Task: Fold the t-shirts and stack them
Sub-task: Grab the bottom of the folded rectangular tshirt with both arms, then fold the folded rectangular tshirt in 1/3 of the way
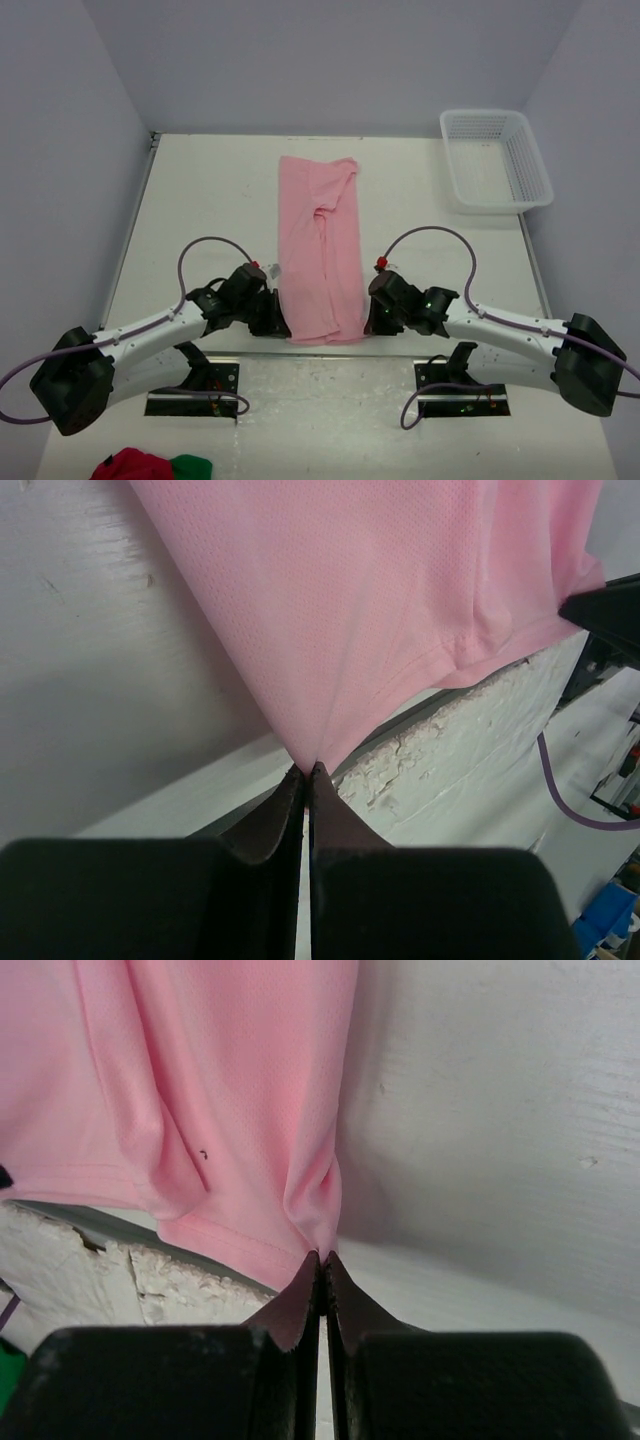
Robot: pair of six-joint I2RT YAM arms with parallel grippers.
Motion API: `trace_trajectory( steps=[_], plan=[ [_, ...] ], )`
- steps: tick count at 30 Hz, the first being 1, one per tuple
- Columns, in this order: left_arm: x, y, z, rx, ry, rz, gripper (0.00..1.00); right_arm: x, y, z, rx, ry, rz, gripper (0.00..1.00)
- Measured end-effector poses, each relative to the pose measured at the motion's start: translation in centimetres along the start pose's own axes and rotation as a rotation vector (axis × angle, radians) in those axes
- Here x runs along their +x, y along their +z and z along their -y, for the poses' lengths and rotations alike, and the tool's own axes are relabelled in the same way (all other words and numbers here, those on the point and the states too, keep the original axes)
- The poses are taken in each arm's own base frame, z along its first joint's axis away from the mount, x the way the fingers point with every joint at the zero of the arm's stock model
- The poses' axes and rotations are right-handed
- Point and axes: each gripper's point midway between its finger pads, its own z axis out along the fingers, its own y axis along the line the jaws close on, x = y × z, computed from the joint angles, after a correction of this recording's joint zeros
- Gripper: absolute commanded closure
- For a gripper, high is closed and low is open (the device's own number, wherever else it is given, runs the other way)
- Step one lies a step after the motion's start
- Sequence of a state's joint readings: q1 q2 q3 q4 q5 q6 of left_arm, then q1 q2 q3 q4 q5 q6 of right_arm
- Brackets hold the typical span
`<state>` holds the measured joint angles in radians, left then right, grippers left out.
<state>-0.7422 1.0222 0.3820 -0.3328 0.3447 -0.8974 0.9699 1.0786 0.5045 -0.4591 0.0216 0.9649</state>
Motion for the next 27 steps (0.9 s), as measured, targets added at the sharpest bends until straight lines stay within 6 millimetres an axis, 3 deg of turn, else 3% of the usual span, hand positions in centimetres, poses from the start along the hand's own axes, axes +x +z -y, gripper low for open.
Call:
trace_trajectory(
  steps=[5, 12, 20, 27],
  plan=[
    [-1.1, -0.7, 1.2, -0.013, 0.018, 0.011, 1.00, -2.0, -1.5, -1.3, 0.007, -0.023, 0.055, 1.00],
    [-6.5, -2.1, 5.7, 0.027, 0.088, 0.118, 1.00, -6.6, -3.0, -4.4, 0.017, -0.063, 0.136, 1.00],
    [-15.0, -4.8, 5.0, 0.002, 0.043, 0.282, 1.00, -12.0, -2.3, -3.1, 0.112, -0.043, 0.158, 1.00],
    [-19.4, -3.2, 5.8, -0.020, 0.068, 0.271, 1.00, -18.4, -1.3, -3.5, 0.137, -0.061, 0.166, 1.00]
  ],
)
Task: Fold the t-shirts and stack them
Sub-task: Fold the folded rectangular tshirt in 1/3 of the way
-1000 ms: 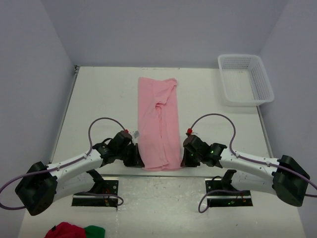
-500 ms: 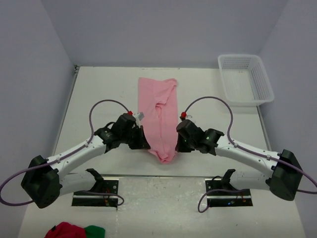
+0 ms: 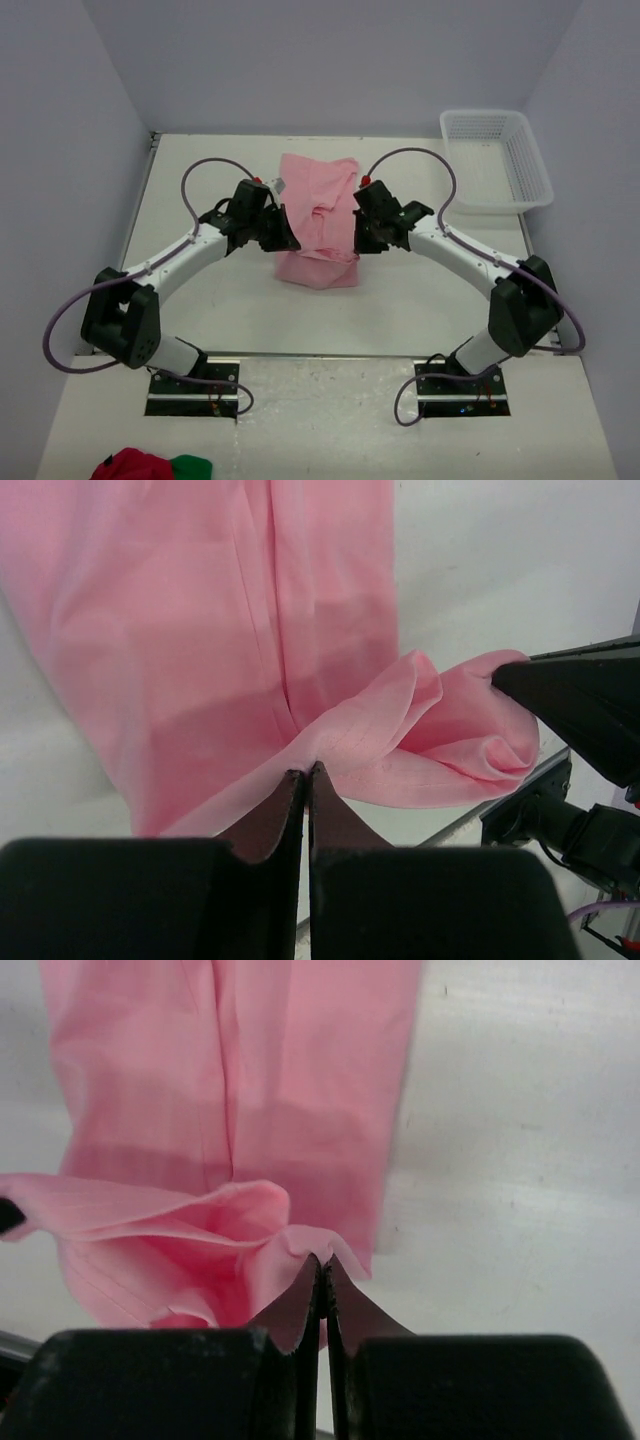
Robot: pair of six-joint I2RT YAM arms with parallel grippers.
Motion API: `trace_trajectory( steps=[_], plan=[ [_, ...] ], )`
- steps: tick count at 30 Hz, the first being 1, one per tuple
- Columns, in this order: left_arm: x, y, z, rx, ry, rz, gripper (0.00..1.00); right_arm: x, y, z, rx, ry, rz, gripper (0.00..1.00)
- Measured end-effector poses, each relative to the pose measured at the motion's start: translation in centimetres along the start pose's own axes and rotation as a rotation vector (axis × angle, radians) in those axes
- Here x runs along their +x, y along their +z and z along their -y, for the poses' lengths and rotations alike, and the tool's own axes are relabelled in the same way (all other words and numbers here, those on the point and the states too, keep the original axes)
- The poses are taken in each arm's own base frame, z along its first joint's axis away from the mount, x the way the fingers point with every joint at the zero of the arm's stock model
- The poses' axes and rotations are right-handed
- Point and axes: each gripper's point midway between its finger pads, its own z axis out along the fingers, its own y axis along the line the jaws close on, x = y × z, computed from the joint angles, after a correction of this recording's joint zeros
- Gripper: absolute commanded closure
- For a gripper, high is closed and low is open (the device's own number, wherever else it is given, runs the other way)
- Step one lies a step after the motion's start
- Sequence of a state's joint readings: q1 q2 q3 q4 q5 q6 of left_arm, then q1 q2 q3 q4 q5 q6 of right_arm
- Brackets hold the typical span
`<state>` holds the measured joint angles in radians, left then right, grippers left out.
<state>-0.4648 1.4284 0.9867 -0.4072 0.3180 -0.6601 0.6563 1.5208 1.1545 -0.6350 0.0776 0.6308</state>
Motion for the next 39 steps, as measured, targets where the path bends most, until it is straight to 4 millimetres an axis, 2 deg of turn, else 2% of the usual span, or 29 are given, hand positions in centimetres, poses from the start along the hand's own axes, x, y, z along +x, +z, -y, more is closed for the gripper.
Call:
trace_trajectory(
  steps=[2, 7, 12, 16, 20, 26, 31, 36, 38, 39],
  plan=[
    [-0.8, 1.2, 0.0, -0.007, 0.003, -0.011, 1.00, -1.8, 1.1, -0.4, -0.004, -0.012, -0.005, 1.00],
    [-2.6, 2.7, -0.7, -0.024, -0.008, -0.010, 1.00, -4.9, 3.1, -0.1, 0.008, -0.026, -0.026, 1.00],
    [-4.8, 2.6, -2.9, -0.050, -0.055, 0.025, 1.00, -7.3, 4.2, 0.8, 0.006, -0.021, -0.037, 1.00],
    [-7.3, 2.3, -3.7, -0.056, -0.064, 0.069, 1.00, -8.9, 4.6, 0.9, 0.003, -0.027, -0.038, 1.00],
    [-10.1, 2.4, -3.7, -0.052, -0.047, 0.105, 1.00, -9.7, 5.2, 0.7, -0.010, -0.031, -0.052, 1.00],
    [-13.4, 3.6, -3.6, -0.054, -0.024, 0.120, 1.00, -11.2, 6.7, 0.5, -0.020, -0.033, -0.071, 1.00],
    [-14.7, 5.0, -4.2, -0.067, -0.031, 0.107, 1.00, -11.9, 8.0, 0.8, -0.026, -0.024, -0.090, 1.00],
    [-15.2, 7.7, -5.7, -0.086, -0.035, 0.075, 1.00, -12.7, 9.5, 1.8, -0.024, -0.007, -0.107, 1.00],
    [-15.2, 8.9, -6.5, -0.097, -0.039, 0.056, 0.96, -12.9, 10.1, 2.2, -0.024, -0.001, -0.115, 1.00],
    [-15.3, 9.7, -6.9, -0.104, -0.042, 0.048, 0.89, -13.1, 10.3, 2.3, -0.024, 0.003, -0.118, 1.00]
  ],
)
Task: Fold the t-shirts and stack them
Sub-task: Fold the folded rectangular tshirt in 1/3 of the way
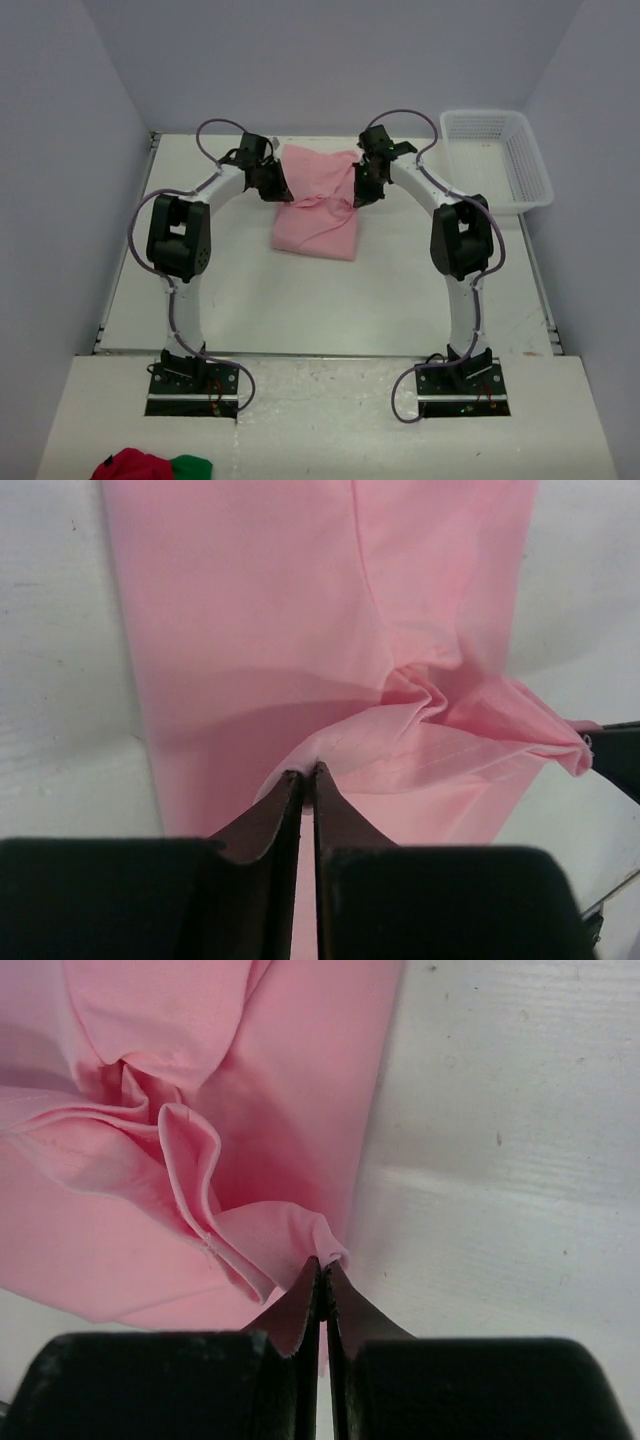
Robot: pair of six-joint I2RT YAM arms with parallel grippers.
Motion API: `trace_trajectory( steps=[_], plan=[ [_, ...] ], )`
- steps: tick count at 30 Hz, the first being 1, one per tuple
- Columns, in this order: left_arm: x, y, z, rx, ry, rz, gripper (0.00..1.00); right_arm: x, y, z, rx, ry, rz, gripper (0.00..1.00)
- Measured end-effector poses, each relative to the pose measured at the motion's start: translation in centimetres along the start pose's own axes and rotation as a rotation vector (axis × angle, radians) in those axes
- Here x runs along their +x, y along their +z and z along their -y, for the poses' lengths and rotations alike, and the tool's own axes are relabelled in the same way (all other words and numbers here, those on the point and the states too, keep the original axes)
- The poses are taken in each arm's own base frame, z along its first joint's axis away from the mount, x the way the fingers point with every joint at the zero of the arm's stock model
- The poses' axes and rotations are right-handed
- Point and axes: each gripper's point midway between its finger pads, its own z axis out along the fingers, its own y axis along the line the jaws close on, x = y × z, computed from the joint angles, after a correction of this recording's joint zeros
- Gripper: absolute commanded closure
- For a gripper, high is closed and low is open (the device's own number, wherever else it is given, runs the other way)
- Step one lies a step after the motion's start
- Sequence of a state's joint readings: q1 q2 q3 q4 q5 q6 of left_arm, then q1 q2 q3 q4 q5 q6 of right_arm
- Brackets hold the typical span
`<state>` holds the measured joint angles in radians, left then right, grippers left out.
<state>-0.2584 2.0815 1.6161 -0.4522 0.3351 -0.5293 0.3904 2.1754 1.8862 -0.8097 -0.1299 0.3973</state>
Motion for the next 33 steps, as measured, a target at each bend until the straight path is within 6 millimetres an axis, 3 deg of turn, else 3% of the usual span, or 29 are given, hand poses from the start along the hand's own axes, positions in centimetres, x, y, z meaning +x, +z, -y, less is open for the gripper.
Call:
trace_trajectory(
  steps=[3, 4, 6, 8, 11, 14, 17, 21, 23, 25, 27, 29, 33],
  plan=[
    [0.0, 1.6, -0.9, -0.019, 0.004, -0.021, 0.68, -1.0, 0.9, 0.4, -0.004, -0.002, -0.009, 0.82],
    [-0.4, 2.1, -1.2, -0.031, 0.009, -0.017, 0.68, -1.5, 1.3, 0.5, -0.005, -0.005, -0.010, 0.74],
    [-1.4, 2.5, -1.4, -0.051, 0.019, 0.002, 0.65, -3.2, 2.1, 0.7, -0.007, -0.016, 0.007, 0.68],
    [-2.8, 2.2, -1.2, -0.061, 0.042, 0.040, 0.51, -4.9, 2.7, 1.0, -0.005, -0.030, 0.032, 0.60],
    [-5.2, 1.0, -0.4, -0.070, 0.086, 0.125, 0.50, -6.5, 2.3, 2.1, 0.024, -0.052, 0.069, 0.52],
    [-7.2, -1.9, 0.3, -0.108, 0.112, 0.214, 0.50, -8.2, 0.9, 3.0, 0.060, -0.072, 0.126, 0.52],
    [-8.9, -6.6, 2.3, -0.101, 0.133, 0.321, 0.50, -8.9, -1.6, 3.5, 0.081, -0.075, 0.167, 0.52],
    [-10.0, -12.7, 6.2, -0.006, 0.173, 0.432, 0.46, -6.8, -5.9, 3.4, 0.068, -0.072, 0.185, 0.52],
    [-10.0, -13.8, 7.6, 0.039, 0.194, 0.444, 0.38, -4.8, -8.0, 3.2, 0.043, -0.066, 0.190, 0.52],
    [-10.0, -13.2, 8.3, 0.067, 0.210, 0.424, 0.39, -3.2, -9.5, 2.8, 0.019, -0.063, 0.192, 0.53],
    [-9.8, -11.0, 7.9, 0.065, 0.221, 0.376, 0.39, -2.2, -10.1, 2.4, -0.002, -0.060, 0.192, 0.53],
    [-9.0, -7.9, 6.4, 0.037, 0.222, 0.312, 0.41, -1.2, -10.0, 1.9, -0.029, -0.062, 0.190, 0.53],
    [-5.6, -2.1, 1.8, -0.063, 0.196, 0.155, 0.43, 2.7, -8.9, 1.0, -0.055, -0.074, 0.128, 0.53]
  ],
)
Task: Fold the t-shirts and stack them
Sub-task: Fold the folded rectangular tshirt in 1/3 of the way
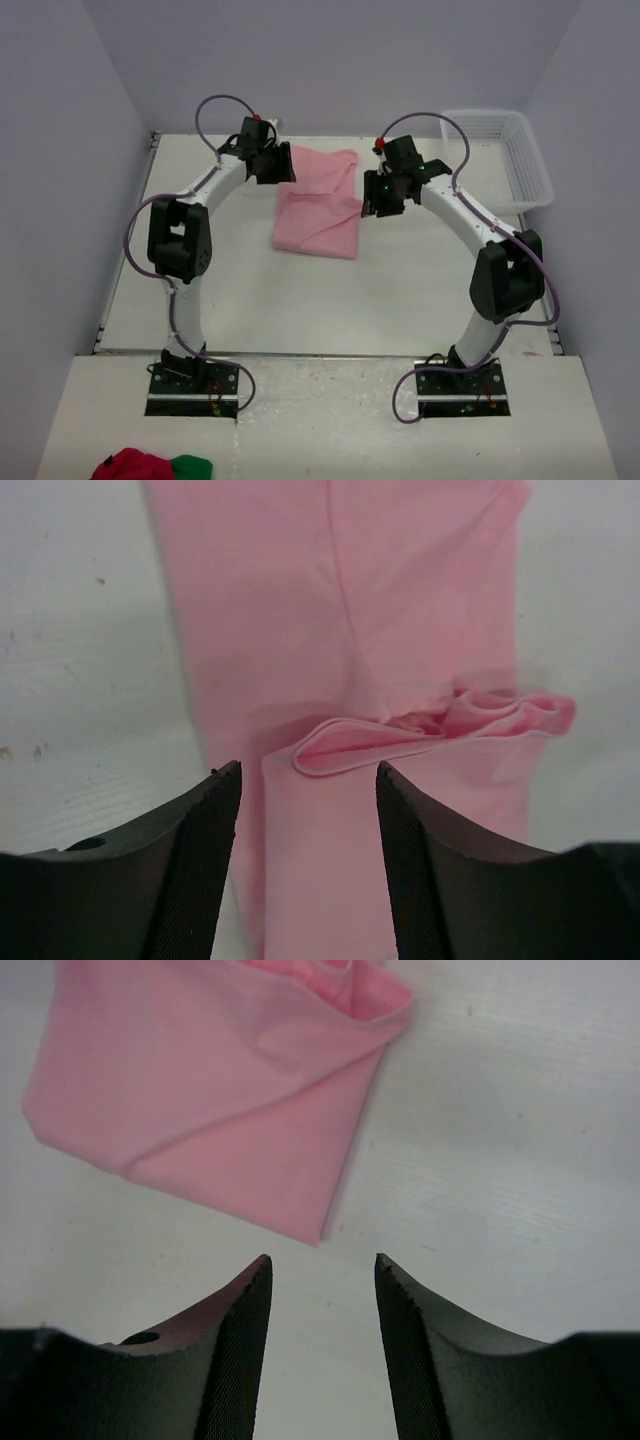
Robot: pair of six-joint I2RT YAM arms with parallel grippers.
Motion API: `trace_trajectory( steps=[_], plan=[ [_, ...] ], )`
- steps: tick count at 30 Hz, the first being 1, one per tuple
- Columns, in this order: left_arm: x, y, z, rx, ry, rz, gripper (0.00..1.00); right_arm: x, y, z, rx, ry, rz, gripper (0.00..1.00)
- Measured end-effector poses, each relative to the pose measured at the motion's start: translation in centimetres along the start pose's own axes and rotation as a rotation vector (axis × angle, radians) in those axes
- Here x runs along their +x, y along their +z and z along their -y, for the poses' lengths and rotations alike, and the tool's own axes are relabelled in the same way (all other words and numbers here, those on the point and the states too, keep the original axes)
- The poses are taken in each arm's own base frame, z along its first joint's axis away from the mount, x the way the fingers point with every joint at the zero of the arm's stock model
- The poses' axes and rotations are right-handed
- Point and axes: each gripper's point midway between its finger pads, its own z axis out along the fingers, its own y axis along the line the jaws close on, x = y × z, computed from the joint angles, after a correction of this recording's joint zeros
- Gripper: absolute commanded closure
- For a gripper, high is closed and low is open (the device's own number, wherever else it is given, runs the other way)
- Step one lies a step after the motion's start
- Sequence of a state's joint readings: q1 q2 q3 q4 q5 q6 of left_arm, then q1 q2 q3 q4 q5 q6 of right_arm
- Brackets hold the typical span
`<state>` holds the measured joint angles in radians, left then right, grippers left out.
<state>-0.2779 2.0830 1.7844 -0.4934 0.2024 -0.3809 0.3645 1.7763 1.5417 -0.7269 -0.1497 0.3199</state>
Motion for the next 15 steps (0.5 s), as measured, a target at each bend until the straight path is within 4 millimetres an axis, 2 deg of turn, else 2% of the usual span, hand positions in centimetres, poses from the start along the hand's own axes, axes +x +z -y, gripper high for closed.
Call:
trace_trajectory(
  steps=[2, 4, 6, 11, 15],
  plan=[
    [1.7, 1.4, -1.4, -0.048, 0.005, -0.045, 0.44, 1.9, 0.0, -0.8, -0.008, -0.017, -0.030, 0.53],
    [2.7, 2.1, -2.1, -0.083, 0.021, -0.067, 0.46, 3.0, -0.5, -1.8, -0.025, -0.035, -0.038, 0.53],
    [2.8, 2.3, -2.3, -0.104, 0.042, -0.064, 0.46, 3.2, -1.2, -2.4, -0.041, -0.047, -0.019, 0.53],
    [2.8, 2.7, -1.9, -0.115, 0.077, -0.047, 0.46, 3.2, -3.0, -2.3, -0.052, -0.049, 0.032, 0.53],
    [3.8, 3.0, -2.0, -0.121, 0.081, -0.066, 0.46, 3.6, -2.8, -2.1, -0.053, -0.044, 0.038, 0.53]
  ],
)
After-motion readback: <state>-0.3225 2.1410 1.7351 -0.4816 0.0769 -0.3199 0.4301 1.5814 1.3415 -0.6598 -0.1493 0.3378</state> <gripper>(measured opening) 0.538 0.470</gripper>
